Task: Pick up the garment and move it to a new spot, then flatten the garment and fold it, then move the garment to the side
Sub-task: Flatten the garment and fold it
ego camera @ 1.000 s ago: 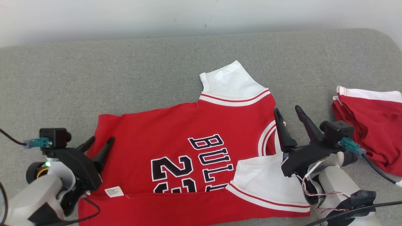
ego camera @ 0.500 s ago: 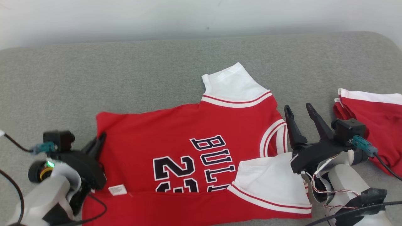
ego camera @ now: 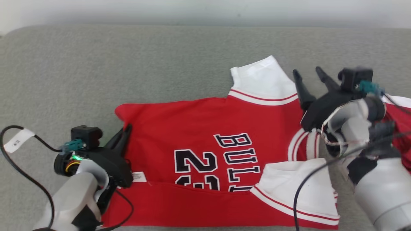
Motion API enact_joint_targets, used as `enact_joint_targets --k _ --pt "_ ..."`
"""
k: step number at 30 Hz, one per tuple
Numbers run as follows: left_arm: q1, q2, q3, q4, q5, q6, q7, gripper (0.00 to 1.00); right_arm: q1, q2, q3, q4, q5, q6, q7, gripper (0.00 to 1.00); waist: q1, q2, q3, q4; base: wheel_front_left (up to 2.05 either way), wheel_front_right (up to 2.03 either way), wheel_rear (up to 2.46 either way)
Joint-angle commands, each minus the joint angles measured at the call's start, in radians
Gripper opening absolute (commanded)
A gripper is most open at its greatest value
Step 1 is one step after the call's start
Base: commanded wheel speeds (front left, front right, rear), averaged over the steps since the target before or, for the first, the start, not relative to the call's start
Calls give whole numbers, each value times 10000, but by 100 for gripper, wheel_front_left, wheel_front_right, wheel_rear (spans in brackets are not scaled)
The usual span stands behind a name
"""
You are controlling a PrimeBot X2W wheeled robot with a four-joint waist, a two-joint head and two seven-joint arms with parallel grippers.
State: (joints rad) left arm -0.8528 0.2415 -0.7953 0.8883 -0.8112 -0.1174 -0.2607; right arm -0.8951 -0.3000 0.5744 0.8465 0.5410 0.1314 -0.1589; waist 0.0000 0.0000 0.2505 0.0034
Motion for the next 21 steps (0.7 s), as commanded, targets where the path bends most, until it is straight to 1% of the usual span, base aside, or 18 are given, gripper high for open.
enact_joint_targets --k 1,6,7,12,17,21 --pt "180 -158 214 -35 346 -22 -59 1 -407 -76 131 438 118 -14 184 100 0 0 344 440 0 0 0" --pt "76 -680 879 -154 1143 -55 -59 0 -1515 -221 536 1762 111 -14 888 100 0 0 742 943 0 0 0" --pt "76 -680 879 -154 1143 -55 -59 0 -1515 -221 536 1762 111 -14 888 100 0 0 742 943 0 0 0" --pt "-75 -1114 1492 -307 1908 -96 -60 0 -2337 -334 744 2718 128 -14 1219 100 0 0 1167 1377 0 0 0" --pt "-229 -1469 1922 -412 2525 -108 -51 0 -3032 -433 628 3596 270 -14 1463 100 0 0 1528 1816 0 0 0" --pt "-283 -1689 2169 -530 2865 -110 -49 0 -3414 -454 432 4035 430 -12 1792 100 0 0 1824 2110 0 0 0"
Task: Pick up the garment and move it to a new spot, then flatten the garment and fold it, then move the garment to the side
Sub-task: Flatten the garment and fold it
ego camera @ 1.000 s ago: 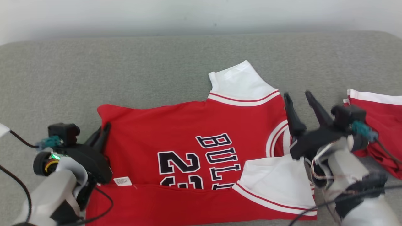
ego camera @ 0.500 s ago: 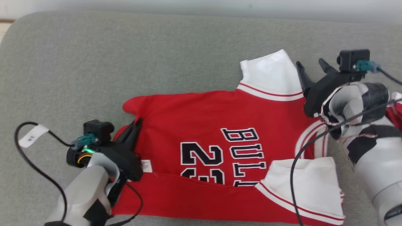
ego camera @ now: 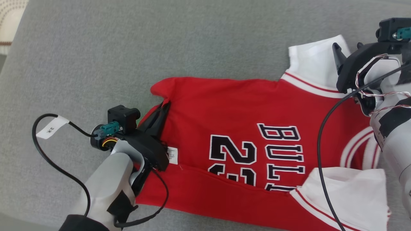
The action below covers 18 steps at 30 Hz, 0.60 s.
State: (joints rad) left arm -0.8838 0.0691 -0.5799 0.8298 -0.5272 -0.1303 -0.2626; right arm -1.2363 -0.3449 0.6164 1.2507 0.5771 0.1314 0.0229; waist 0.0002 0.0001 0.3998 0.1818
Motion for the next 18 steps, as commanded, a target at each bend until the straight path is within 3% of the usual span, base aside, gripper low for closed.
enact_joint_targets --k 1,3,4,5,6,12,18 --pt "17 1 57 36 66 16 -15 0 -72 2 12 49 70 -14 32 100 -2 -1 393 372 0 0 0" --pt "3 -40 81 -11 159 14 -7 0 -183 56 2 135 109 -12 208 100 -2 -1 510 424 0 0 0" --pt "4 -64 87 -17 187 16 -6 0 -210 95 -13 166 152 -12 313 64 -2 -1 557 427 0 0 0" --pt "1 -83 96 -29 207 16 5 0 -230 114 -22 185 168 -11 294 38 -2 -1 598 422 0 0 0" --pt "1 -91 124 -40 218 19 8 0 -231 130 21 185 138 -12 190 0 -2 -1 637 401 0 0 0" --pt "186 -65 483 14 363 43 39 0 -35 81 271 -410 401 -13 -649 0 -2 -1 588 63 0 0 0" --pt "537 234 1085 102 635 42 36 0 766 -237 815 -1954 1322 -13 -1607 0 -2 -1 196 -464 0 0 0"
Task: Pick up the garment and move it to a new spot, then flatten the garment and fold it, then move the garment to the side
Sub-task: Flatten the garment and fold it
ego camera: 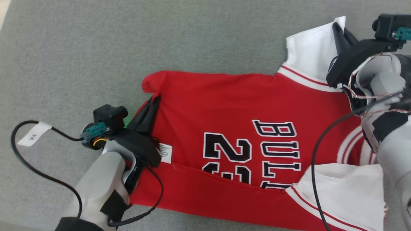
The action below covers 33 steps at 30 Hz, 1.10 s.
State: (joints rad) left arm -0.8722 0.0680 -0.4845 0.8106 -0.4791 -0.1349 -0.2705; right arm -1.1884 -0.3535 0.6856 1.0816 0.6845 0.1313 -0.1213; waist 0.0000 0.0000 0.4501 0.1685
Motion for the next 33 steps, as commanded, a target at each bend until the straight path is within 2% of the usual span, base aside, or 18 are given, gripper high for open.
enact_joint_targets --k 1,11,18,26,33 --pt "496 317 222 316 162 88 114 0 467 -266 204 -561 479 -11 -348 0 0 0 -402 -420 0 0 0" --pt "1292 751 1191 324 667 76 91 0 2562 -1516 1424 -4058 2693 -9 -1154 0 0 0 -1237 -1251 0 0 0" --pt "1737 811 1609 -22 997 53 71 0 3875 -2271 2206 -5705 3602 -11 -1277 0 0 0 -1658 -1483 0 0 0" --pt "2500 837 2079 -566 1411 53 67 0 5447 -2979 2686 -6947 4473 -11 -1379 0 0 0 -2210 -1680 0 0 0" --pt "3277 777 2530 -1281 1954 52 61 0 6494 -3127 2790 -7395 4880 -11 -1434 0 0 0 -2771 -1740 0 0 0"
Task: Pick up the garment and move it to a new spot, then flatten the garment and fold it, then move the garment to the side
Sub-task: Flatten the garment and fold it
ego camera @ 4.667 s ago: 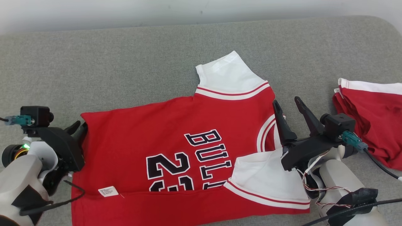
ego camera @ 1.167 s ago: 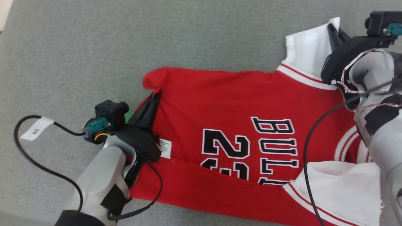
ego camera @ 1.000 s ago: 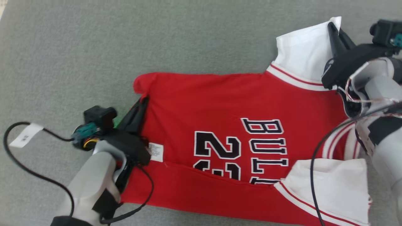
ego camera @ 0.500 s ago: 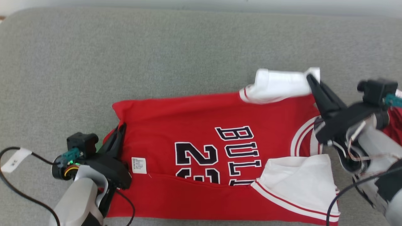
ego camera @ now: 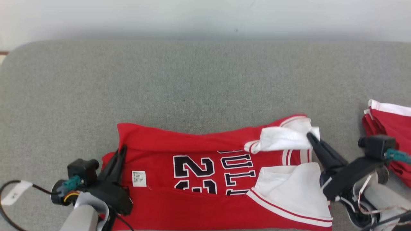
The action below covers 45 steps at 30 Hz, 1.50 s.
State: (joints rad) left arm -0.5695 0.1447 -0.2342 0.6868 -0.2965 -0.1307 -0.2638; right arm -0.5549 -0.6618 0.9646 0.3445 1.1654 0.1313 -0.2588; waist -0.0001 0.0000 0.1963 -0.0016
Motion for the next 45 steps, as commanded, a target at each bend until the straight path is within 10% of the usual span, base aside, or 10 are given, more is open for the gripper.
enact_joint_targets --k 1,8,11,13,18,19,20,30,45 --pt "379 -4 80 -227 226 10 -5 0 307 -30 -12 -38 64 -11 -65 0 1 0 -332 -27 0 0 0" --pt "1618 -127 626 -1494 727 10 -7 0 1465 156 -447 -280 129 -11 -71 0 1 0 -855 95 0 0 0" --pt "2139 -234 733 -1640 772 10 -7 43 1882 143 -486 -559 250 -11 -71 0 1 0 -1002 132 0 0 0" --pt "2414 -285 801 -1498 660 10 -7 100 2109 51 -402 -769 378 -9 -72 0 1 0 -1072 143 0 0 0" --pt "2995 -510 1474 -1390 835 10 -7 100 2509 -287 37 -1018 811 -9 269 3 1 0 -1283 167 0 0 0" --pt "3094 -544 1631 -1452 858 13 -7 100 2550 -335 55 -972 883 -11 301 35 1 0 -1314 173 0 0 0" --pt "3169 -590 1756 -1504 959 35 -7 100 2586 -369 94 -949 931 -9 331 100 1 0 -1356 185 0 0 0" --pt "3867 -853 2562 -1947 1392 132 -6 100 2999 -457 -927 -979 650 -11 -54 100 1 0 -1853 221 0 0 0" --pt "4177 -935 2657 -2336 1144 345 -6 100 3905 1476 -3624 -376 -2736 -11 -66 100 1 0 -2088 330 0 0 0"
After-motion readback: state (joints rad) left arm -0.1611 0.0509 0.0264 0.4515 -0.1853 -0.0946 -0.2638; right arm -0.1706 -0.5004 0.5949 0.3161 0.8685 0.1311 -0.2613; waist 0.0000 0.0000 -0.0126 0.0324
